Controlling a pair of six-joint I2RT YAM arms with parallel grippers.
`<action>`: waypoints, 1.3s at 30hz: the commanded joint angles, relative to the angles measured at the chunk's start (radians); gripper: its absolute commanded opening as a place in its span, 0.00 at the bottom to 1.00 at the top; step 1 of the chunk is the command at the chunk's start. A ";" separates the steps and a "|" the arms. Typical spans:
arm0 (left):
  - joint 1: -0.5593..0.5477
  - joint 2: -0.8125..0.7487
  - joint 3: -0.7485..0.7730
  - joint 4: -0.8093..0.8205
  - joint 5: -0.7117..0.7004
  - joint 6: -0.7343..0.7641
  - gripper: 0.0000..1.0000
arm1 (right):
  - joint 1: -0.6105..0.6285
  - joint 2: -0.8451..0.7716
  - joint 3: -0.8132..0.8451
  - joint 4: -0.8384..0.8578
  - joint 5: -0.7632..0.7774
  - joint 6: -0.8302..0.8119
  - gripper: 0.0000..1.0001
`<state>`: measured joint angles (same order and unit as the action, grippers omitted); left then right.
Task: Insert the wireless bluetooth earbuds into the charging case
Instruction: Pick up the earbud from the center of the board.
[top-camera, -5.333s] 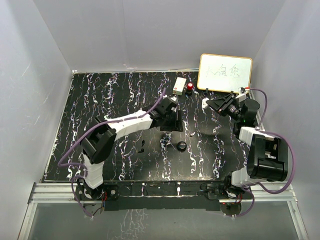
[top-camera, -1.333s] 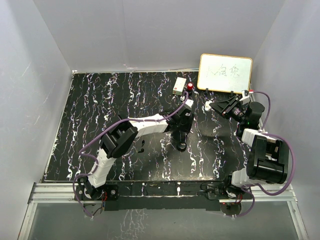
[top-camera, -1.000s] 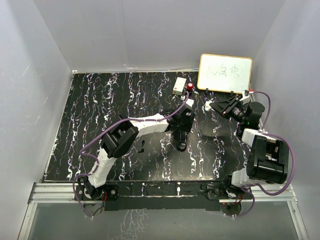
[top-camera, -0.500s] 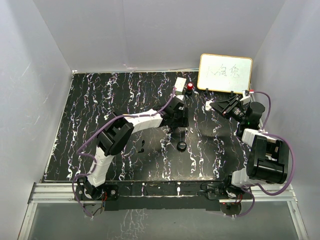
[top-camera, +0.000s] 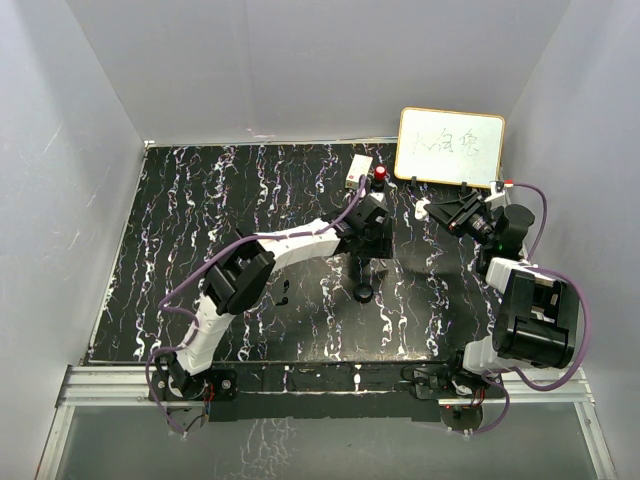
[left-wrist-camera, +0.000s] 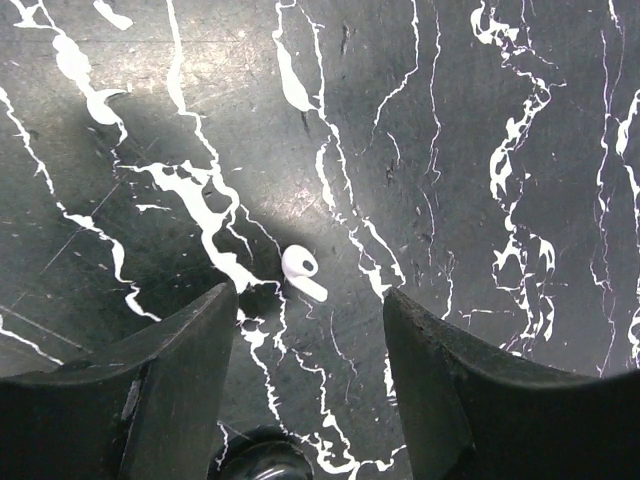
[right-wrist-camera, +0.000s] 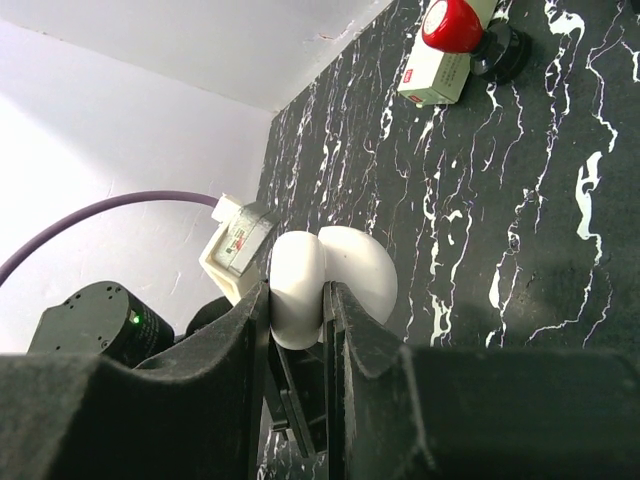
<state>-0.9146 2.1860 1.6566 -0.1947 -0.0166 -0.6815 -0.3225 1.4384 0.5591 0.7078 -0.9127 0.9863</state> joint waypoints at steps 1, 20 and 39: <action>-0.009 0.037 0.072 -0.099 -0.042 -0.033 0.58 | -0.015 -0.041 -0.009 0.065 -0.008 0.009 0.00; -0.016 0.124 0.180 -0.196 -0.045 -0.058 0.57 | -0.039 -0.046 -0.011 0.067 -0.026 0.017 0.00; -0.044 0.153 0.220 -0.177 -0.019 -0.062 0.57 | -0.053 -0.041 -0.020 0.073 -0.029 0.017 0.00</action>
<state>-0.9447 2.3203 1.8591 -0.3439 -0.0631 -0.7368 -0.3637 1.4189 0.5423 0.7143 -0.9279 0.9981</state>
